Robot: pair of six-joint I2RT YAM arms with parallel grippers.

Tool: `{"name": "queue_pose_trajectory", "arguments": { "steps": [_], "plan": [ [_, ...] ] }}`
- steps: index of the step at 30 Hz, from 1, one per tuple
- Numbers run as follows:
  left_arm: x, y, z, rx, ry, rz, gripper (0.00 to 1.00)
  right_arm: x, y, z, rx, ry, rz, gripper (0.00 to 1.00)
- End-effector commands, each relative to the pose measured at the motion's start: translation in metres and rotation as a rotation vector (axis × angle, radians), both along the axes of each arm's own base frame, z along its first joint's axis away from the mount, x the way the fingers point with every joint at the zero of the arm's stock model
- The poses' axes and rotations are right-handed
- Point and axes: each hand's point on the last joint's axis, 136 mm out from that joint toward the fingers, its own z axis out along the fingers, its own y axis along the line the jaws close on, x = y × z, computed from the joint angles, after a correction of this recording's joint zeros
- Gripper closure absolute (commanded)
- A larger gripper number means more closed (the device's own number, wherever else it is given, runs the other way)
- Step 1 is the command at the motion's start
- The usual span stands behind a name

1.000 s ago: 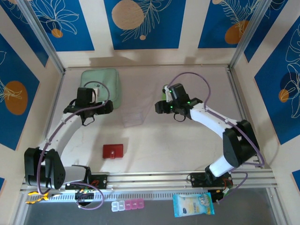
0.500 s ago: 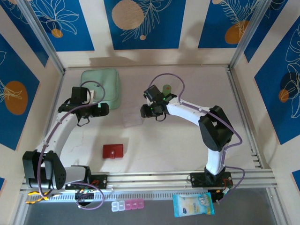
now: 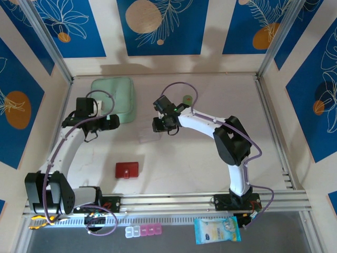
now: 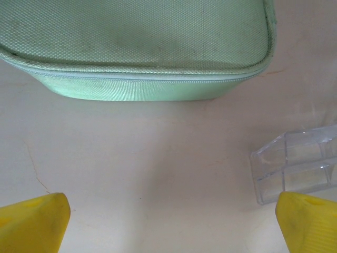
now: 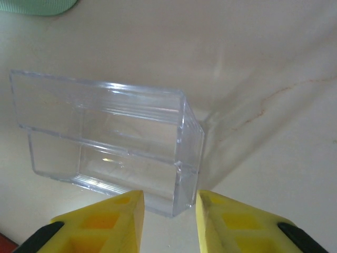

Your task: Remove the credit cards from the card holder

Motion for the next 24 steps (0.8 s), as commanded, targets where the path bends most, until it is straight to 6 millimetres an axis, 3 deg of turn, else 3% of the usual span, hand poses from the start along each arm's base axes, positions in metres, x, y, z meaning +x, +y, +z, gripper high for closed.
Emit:
{"name": "queue_pose_trajectory", "arguments": {
  "steps": [1,15,24],
  "plan": [
    [-0.002,0.005,0.005,0.001,-0.023,0.011,0.00,-0.002,0.005,-0.004,-0.006,0.028,-0.010,0.68],
    [-0.004,0.003,0.007,-0.010,-0.033,0.008,0.00,0.001,0.003,-0.023,-0.051,0.046,-0.038,0.77],
    [-0.003,0.003,0.005,-0.009,-0.027,0.007,0.00,0.004,-0.007,-0.017,-0.081,0.021,-0.059,0.85]
  ]
}}
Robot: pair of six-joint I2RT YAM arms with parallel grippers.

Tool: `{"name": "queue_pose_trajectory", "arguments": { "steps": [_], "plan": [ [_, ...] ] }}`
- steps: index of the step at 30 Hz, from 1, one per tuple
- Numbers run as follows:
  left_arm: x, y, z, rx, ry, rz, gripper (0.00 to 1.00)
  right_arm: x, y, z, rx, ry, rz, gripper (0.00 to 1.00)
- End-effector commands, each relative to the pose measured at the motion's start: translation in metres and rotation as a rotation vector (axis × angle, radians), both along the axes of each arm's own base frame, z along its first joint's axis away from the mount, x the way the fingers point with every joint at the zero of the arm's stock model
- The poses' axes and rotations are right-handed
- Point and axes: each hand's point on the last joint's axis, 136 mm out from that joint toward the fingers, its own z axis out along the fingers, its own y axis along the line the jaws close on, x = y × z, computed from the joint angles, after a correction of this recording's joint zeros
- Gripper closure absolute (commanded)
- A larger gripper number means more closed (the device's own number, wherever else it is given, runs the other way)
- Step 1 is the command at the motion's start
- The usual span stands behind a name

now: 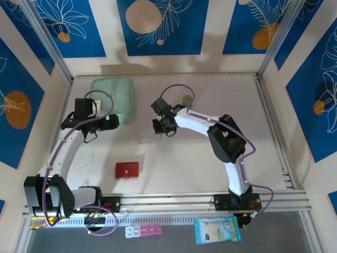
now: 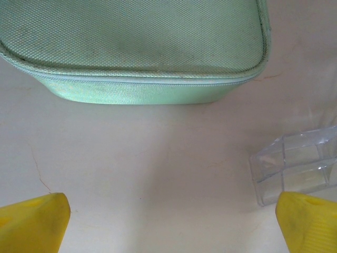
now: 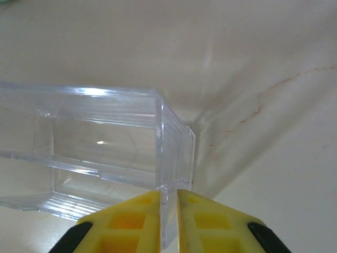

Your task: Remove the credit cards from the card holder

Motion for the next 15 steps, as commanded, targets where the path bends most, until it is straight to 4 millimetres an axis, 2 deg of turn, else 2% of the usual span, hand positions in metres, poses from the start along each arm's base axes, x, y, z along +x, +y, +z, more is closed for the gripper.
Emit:
{"name": "queue_pose_trajectory", "arguments": {
  "steps": [1,7,15],
  "plan": [
    [-0.002,0.002,0.000,-0.008,-0.006,0.006,0.00,0.003,-0.008,0.009,-0.029,-0.015,-0.026,0.85],
    [-0.001,0.002,0.000,-0.009,-0.005,0.004,0.00,0.008,-0.032,0.019,-0.055,-0.028,-0.070,0.87],
    [-0.001,0.001,-0.002,-0.015,-0.001,0.002,0.00,0.016,-0.082,0.024,-0.099,-0.035,-0.168,0.88]
  ]
}}
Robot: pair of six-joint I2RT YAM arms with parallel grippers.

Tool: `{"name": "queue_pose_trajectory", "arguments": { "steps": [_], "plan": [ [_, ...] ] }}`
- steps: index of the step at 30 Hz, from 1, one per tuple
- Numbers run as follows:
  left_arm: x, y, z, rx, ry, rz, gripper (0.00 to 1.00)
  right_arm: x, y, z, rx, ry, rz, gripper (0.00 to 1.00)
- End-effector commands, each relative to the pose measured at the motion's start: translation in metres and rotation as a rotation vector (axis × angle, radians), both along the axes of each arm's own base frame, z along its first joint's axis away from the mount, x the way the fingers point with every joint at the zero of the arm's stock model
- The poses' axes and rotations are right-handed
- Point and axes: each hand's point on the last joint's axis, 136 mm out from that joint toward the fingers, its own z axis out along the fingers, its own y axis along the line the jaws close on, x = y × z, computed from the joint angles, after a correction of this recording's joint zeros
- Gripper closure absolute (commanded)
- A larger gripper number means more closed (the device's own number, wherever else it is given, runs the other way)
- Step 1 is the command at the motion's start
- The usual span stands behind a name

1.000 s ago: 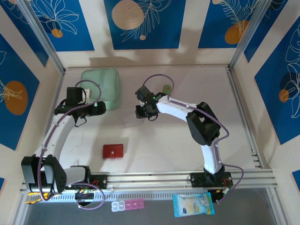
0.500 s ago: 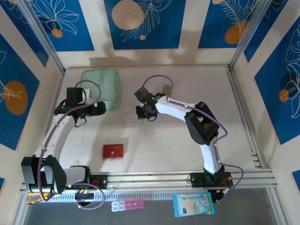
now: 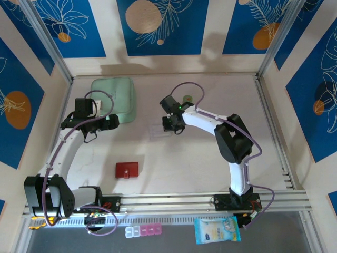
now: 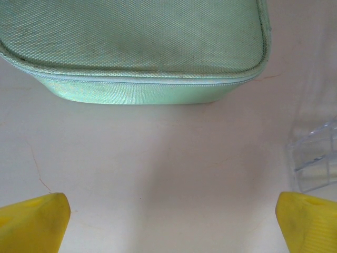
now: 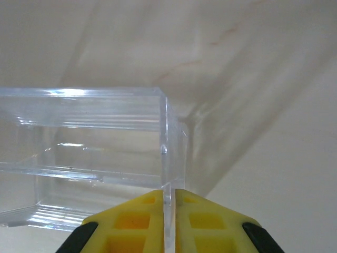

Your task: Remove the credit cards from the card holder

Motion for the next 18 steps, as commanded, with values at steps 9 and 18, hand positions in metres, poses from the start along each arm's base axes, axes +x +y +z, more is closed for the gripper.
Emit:
{"name": "queue_pose_trajectory", "arguments": {
  "steps": [9,18],
  "plan": [
    [-0.001,0.000,-0.003,-0.018,0.004,0.000,0.00,0.010,-0.055,0.011,-0.031,-0.018,-0.125,0.88],
    [-0.001,0.001,-0.004,-0.017,0.006,0.001,0.00,0.014,-0.055,0.005,-0.029,-0.005,-0.122,0.88]
  ]
}}
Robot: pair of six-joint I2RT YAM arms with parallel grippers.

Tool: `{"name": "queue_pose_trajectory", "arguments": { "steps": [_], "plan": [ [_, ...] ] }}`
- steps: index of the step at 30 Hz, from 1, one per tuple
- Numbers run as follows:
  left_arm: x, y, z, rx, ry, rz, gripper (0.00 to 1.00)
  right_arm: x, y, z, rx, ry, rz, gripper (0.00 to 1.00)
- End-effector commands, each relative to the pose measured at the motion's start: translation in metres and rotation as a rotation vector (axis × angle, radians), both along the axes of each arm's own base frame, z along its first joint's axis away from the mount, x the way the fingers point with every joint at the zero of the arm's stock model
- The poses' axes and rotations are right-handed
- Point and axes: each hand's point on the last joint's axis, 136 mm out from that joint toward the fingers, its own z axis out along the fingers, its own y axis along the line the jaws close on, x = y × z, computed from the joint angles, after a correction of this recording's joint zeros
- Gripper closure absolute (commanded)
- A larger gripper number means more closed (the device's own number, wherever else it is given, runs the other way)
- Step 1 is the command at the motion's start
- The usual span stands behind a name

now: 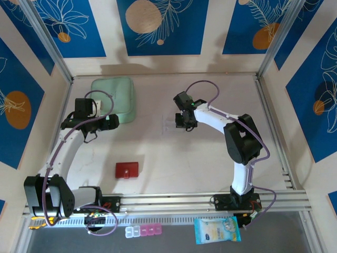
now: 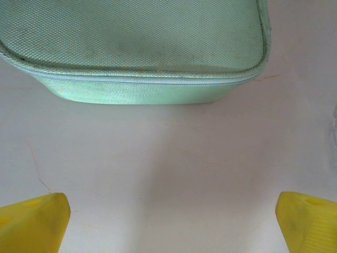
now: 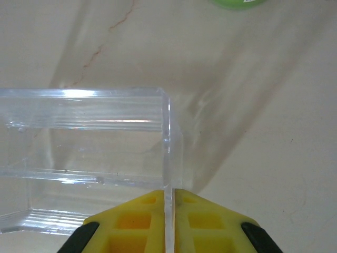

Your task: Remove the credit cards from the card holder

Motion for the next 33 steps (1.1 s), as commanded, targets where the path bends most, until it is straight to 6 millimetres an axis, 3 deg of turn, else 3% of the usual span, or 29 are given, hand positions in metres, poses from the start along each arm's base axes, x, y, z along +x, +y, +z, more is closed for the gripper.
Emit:
{"name": "queue_pose_trajectory", "arguments": {
  "steps": [1,21,33],
  "plan": [
    [-0.001,0.001,-0.004,-0.016,0.006,0.001,0.00,0.002,0.004,0.003,0.017,-0.006,0.001,0.88],
    [-0.001,0.002,-0.005,-0.010,0.010,0.004,0.00,0.003,0.004,-0.006,0.004,0.011,0.005,0.87],
    [-0.001,0.000,-0.008,-0.019,0.020,-0.003,0.00,0.002,0.003,0.020,0.013,-0.028,0.004,0.74]
  ]
}}
